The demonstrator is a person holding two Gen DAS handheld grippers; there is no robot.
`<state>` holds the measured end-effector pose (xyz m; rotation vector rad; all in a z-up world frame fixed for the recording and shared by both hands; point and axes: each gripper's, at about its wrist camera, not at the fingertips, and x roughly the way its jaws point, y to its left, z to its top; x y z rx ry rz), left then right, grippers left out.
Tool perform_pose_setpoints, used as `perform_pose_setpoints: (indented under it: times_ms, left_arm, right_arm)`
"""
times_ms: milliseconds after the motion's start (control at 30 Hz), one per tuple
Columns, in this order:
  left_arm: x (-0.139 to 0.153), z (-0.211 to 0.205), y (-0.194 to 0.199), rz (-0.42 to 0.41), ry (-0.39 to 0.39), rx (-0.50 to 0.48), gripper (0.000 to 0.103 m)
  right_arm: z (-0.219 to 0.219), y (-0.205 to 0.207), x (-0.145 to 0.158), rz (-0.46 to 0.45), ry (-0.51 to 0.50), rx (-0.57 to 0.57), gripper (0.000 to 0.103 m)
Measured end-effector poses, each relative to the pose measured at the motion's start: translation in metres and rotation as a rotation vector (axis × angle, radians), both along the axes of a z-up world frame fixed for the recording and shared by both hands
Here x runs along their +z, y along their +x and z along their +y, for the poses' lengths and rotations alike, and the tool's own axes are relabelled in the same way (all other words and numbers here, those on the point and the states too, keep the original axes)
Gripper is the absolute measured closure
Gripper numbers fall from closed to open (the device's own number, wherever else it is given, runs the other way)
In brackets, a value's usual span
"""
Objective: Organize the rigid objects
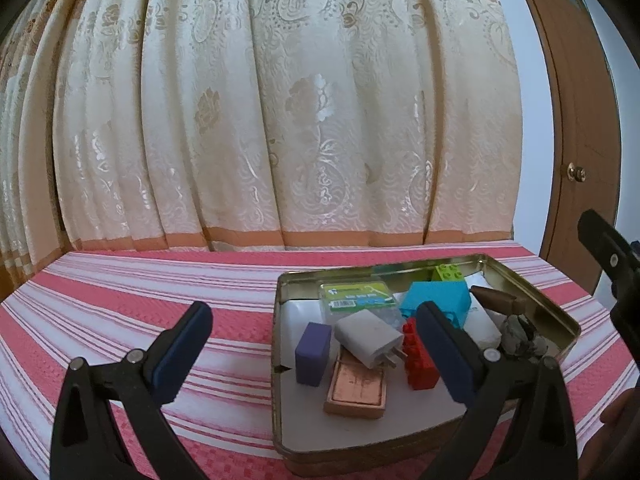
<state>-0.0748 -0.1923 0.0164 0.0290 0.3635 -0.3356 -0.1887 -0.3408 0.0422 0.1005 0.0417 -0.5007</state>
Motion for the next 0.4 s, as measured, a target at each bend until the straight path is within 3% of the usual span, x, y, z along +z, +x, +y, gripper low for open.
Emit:
perform_pose_setpoints:
  times_ms: [400]
  left_arm:
    - [-0.0008, -0.001, 0.0022, 0.014, 0.004, 0.006, 0.0]
  right_arm:
    - [-0.0012, 0.0028, 0.0, 0.01, 0.012, 0.005, 0.006]
